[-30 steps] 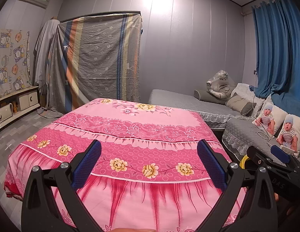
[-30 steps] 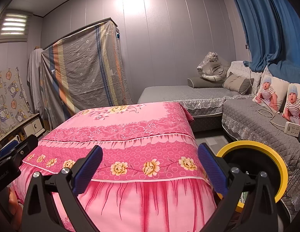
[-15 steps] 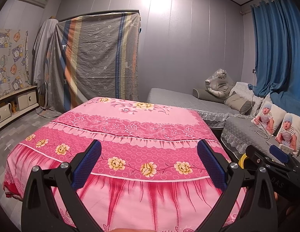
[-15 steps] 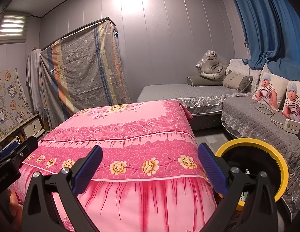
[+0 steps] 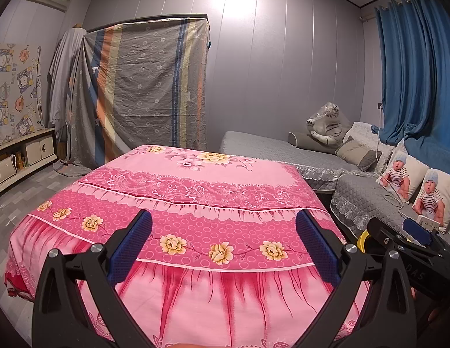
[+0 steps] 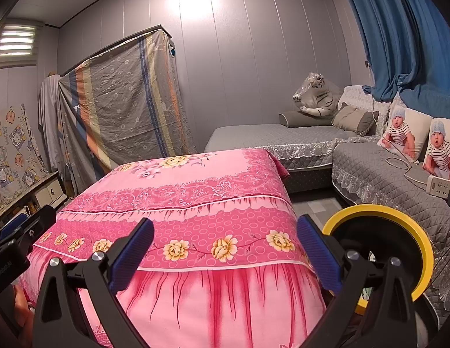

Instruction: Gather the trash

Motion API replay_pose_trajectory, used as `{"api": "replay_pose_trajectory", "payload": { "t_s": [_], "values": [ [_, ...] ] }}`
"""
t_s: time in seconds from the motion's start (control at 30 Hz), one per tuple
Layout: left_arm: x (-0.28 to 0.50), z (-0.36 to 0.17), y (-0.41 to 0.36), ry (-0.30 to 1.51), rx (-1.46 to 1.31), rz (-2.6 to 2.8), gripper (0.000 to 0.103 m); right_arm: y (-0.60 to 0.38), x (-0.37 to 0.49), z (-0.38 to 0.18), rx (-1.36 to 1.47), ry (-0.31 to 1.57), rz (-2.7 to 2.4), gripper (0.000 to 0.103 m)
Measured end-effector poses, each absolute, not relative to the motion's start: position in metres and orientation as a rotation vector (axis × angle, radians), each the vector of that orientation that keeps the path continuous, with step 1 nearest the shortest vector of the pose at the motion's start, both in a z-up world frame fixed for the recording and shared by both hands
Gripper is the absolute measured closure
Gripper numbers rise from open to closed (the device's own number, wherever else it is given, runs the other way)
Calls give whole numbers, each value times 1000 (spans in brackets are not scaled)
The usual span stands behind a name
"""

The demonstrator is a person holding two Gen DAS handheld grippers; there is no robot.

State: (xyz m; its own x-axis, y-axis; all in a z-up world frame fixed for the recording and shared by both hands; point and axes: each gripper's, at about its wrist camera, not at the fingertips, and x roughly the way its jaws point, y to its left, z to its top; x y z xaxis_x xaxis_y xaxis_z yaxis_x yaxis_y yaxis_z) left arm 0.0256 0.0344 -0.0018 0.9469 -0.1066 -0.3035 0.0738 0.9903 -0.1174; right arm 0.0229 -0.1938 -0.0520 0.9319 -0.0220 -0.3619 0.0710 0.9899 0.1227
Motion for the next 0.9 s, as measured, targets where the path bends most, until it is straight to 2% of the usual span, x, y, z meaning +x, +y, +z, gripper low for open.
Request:
{"api": "replay_pose_trajectory", "payload": {
  "t_s": [0.9],
  "values": [
    [30,-1,35,321,-102,-109,8,-195,22,-58,145,383,-49,8]
  ]
}}
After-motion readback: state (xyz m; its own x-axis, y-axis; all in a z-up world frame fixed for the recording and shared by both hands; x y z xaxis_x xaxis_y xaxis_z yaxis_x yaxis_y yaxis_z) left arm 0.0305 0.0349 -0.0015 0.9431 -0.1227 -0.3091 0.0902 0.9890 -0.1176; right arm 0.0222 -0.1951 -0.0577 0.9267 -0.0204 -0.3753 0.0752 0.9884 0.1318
